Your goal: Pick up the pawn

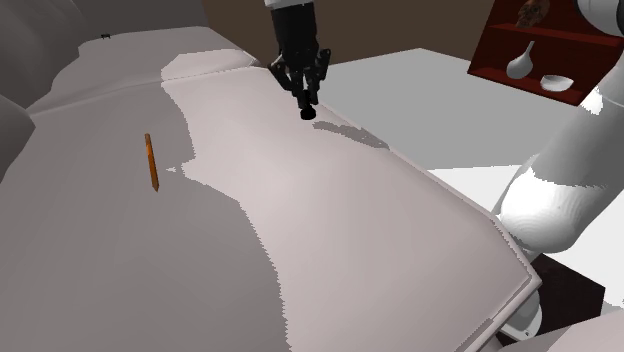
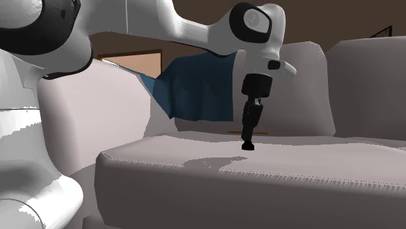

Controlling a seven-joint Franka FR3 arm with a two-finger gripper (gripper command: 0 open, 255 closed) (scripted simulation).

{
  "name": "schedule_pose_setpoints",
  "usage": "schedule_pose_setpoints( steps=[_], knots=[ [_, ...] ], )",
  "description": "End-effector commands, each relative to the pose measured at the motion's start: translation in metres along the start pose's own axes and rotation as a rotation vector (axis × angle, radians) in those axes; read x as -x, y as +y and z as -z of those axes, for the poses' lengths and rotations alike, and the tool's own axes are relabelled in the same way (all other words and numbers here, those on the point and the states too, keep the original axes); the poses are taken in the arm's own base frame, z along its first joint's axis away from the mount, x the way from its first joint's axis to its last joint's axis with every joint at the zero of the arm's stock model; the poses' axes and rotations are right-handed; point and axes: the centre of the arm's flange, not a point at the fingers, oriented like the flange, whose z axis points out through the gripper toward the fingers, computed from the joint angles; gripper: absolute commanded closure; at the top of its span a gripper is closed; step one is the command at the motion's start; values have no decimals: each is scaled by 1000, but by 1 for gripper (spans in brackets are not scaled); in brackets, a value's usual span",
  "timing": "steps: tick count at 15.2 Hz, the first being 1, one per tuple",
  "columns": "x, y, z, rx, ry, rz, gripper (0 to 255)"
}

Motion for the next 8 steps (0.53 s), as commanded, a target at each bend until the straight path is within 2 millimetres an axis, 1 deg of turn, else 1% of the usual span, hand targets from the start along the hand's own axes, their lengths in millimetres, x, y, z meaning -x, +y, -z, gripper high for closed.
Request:
schedule_pose_setpoints(
  steps=[1, 8],
  knots=[
    [-1, 0, -1, 0, -1, 1, 255],
    [6, 2, 35, 0, -1, 1, 255]
  ],
)
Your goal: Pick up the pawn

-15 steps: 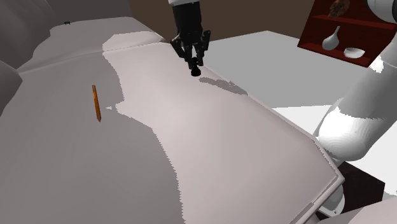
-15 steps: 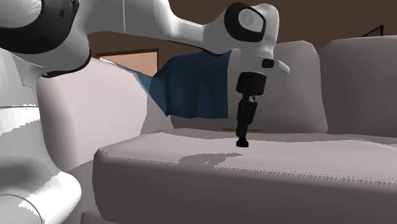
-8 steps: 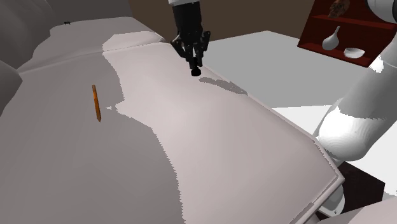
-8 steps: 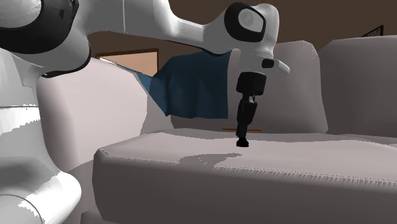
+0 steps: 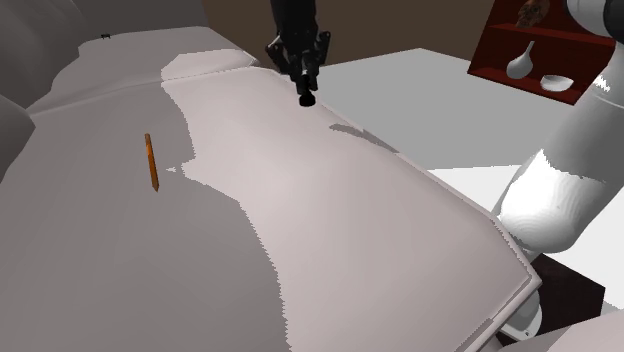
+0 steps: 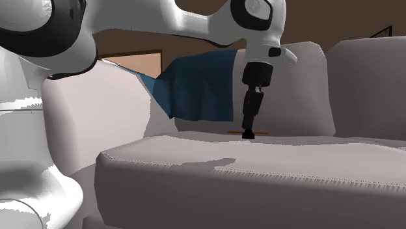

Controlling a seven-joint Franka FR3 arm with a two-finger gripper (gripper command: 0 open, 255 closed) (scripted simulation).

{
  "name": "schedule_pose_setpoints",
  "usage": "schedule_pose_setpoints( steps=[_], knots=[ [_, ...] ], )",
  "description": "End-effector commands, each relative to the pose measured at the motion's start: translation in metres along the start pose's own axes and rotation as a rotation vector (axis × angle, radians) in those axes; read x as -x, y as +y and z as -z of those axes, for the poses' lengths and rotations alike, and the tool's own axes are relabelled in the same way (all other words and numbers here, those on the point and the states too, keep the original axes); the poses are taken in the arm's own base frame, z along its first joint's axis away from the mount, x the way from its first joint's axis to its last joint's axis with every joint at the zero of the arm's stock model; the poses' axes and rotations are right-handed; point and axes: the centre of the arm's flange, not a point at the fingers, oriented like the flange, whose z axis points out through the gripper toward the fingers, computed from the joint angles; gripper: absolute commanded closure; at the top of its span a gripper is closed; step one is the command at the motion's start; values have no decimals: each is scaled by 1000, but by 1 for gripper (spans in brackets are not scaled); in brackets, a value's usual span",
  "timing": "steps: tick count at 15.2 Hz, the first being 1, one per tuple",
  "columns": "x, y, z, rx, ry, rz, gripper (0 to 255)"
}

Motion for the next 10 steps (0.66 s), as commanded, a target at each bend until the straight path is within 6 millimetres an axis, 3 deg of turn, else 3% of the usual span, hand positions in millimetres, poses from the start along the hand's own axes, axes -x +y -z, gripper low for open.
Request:
schedule_pose_setpoints(
  steps=[1, 8, 10],
  knots=[
    [3, 1, 11, 0, 0, 0, 255],
    [10, 3, 47, 0, 0, 0, 255],
    [10, 3, 48, 0, 0, 0, 255]
  ],
)
